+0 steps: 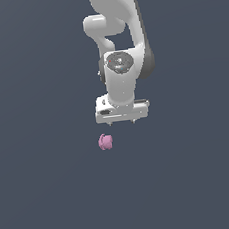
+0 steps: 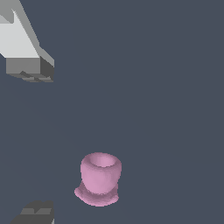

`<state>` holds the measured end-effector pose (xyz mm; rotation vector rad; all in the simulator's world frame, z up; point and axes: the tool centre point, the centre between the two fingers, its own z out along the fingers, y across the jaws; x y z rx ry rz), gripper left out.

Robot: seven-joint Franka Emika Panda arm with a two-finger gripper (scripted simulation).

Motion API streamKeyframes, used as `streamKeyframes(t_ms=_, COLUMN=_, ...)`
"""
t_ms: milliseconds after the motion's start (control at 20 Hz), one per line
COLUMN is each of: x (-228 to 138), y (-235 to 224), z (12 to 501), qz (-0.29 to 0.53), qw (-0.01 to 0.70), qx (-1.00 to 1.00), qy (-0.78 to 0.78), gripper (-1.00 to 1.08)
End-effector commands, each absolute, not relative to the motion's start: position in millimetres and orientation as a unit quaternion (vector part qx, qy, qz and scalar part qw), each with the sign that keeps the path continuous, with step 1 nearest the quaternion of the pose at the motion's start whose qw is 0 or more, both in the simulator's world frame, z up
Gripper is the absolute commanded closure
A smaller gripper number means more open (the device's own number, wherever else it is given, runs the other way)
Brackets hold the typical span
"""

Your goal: Pick up the object and move it to a goal position.

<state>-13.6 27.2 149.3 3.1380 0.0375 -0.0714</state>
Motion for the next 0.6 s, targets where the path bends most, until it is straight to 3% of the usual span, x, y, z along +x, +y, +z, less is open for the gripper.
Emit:
streamKeyframes(t_ms=0, x=-13.6, y=27.2, z=149.3, qz=-0.023, qw=0.001, qx=1.0, qy=0.012, gripper=-0.92)
streamKeyframes(t_ms=550, x=-7.1, y=52.7, z=169.8, qz=-0.013, qw=-0.007, qx=1.0, qy=0.028, gripper=-0.92)
